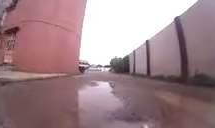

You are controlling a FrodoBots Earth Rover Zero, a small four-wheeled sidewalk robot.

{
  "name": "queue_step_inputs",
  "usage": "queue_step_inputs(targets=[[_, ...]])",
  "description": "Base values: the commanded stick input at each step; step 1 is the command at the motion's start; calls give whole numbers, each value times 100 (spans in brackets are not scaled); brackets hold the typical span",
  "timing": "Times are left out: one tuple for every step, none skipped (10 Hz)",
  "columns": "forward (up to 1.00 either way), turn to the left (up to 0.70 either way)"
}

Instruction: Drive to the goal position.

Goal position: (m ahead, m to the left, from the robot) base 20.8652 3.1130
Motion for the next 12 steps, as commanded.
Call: queue_step_inputs(targets=[[70, 0], [70, 0], [70, 0], [70, 0], [70, 0], [70, 0], [70, 0], [70, 0], [70, 0], [70, 0], [70, 0], [70, 0]])
